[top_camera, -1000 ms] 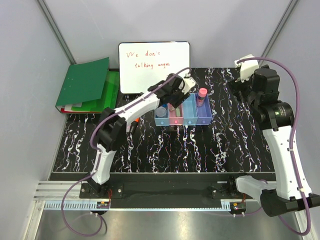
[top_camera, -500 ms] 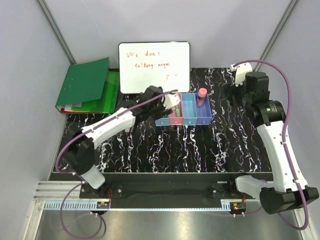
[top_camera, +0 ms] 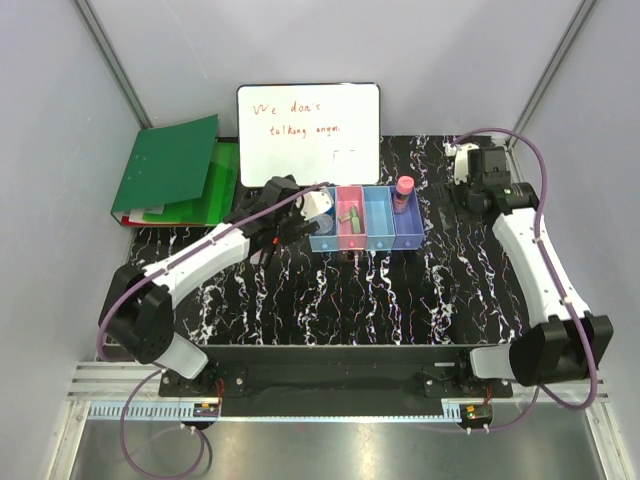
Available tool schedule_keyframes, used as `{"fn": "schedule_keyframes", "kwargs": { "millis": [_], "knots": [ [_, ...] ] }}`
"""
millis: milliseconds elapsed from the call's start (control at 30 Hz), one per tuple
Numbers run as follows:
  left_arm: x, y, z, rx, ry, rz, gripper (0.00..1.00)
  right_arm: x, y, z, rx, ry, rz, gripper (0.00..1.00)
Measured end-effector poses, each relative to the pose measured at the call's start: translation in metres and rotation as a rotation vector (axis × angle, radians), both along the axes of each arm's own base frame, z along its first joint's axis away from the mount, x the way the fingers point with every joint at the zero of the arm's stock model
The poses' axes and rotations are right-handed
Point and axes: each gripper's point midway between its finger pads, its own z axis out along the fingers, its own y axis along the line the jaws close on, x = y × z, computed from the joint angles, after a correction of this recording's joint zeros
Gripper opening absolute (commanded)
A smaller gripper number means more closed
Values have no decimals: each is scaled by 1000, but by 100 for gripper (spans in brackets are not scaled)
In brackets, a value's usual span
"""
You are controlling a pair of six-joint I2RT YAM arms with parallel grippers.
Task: Sort the stationery into containers
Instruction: Pick up the stationery from the center of the board.
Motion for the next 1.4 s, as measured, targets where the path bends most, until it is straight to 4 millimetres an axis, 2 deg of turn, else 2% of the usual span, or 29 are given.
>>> {"fn": "schedule_keyframes", "kwargs": {
  "millis": [100, 233, 300, 467, 600, 700, 867, 1033, 1400],
  "knots": [
    [1, 0, 6, -18, -29, 0, 99, 7, -3, -18, 5, 56, 4, 93],
    [-1, 6, -9, 18, -14, 10, 99, 14, -1, -32, 16, 102, 19, 93],
    [1, 11, -21, 49, 9, 32, 99, 19, 0, -28, 21, 92, 26, 93],
    [8, 33, -67, 109, 137, 152, 99, 35, 5, -3, 36, 13, 47, 93],
    [15, 46, -87, 119, 209, 238, 99, 37, 4, -2, 37, 2, 42, 91],
    [16, 50, -88, 111, 222, 271, 99, 34, 2, -11, 55, 22, 26, 89],
    [15, 49, -86, 102, 225, 282, 99, 27, 2, -41, 102, 102, 5, 87],
    [15, 53, -86, 99, 224, 300, 99, 33, 8, -62, 133, 152, 17, 87],
    [1, 67, -104, 64, 328, 387, 99, 45, 17, -51, 171, 112, 40, 86]
  ]
}}
